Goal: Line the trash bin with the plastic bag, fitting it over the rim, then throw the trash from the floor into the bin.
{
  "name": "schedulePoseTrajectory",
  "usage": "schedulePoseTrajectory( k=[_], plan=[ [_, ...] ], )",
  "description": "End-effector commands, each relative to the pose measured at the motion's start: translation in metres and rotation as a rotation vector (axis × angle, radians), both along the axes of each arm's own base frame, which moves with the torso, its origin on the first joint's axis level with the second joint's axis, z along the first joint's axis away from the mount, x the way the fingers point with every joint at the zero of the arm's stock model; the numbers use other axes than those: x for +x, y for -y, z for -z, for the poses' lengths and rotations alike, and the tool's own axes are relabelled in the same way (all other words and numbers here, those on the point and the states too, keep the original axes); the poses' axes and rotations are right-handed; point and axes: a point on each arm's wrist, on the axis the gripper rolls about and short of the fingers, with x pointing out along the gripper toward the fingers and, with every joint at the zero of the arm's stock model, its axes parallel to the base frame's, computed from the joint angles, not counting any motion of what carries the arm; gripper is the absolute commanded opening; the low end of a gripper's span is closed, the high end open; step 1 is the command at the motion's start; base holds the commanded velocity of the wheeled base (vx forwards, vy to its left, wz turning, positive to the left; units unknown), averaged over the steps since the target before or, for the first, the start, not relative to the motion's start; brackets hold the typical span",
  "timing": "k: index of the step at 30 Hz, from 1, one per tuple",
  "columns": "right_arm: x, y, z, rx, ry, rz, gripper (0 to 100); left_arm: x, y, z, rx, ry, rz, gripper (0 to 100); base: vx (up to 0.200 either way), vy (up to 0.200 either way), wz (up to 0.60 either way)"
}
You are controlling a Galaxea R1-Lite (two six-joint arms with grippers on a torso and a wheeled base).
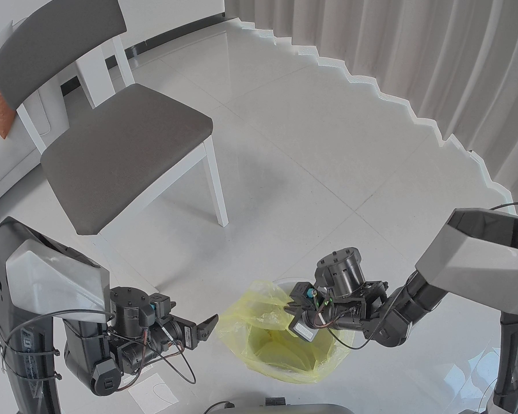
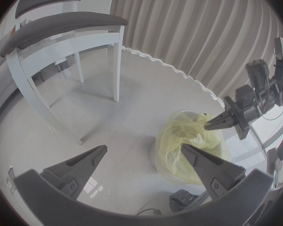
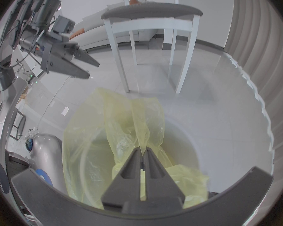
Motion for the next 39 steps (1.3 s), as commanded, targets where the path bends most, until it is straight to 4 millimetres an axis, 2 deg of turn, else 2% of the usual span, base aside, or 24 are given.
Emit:
schedulePoseTrajectory(
  k=[1,5,8,14,24,31,39],
  plan=[
    [0.003,-0.004,-0.041,0.041,0.107,-0.008,0,0.000,-0.002,-0.004,-0.007,0.019,-0.013,100,0.000,0.000,0.00],
    [0.004,-0.005,-0.048,0.031,0.146,-0.011,0,0.000,-0.003,-0.006,-0.011,0.025,-0.017,100,0.000,0.000,0.00],
    [0.003,-0.005,-0.064,0.027,0.202,-0.019,0,0.000,-0.003,-0.008,-0.029,0.027,-0.026,100,0.000,0.000,0.00],
    [0.016,-0.005,-0.071,0.010,0.210,-0.010,0,0.001,-0.003,-0.008,-0.025,0.031,-0.036,100,0.000,0.000,0.00],
    [0.055,-0.004,-0.063,-0.037,0.232,0.012,0,0.000,-0.008,-0.007,-0.027,0.018,-0.055,100,0.000,0.000,0.00],
    [0.089,-0.015,-0.036,-0.054,0.207,0.028,0,-0.002,-0.009,-0.006,-0.022,0.007,-0.055,100,0.000,0.000,0.00],
    [0.100,-0.023,-0.016,-0.067,0.172,0.020,0,-0.008,-0.012,-0.005,-0.035,-0.026,-0.074,100,0.000,0.000,0.00]
  ],
)
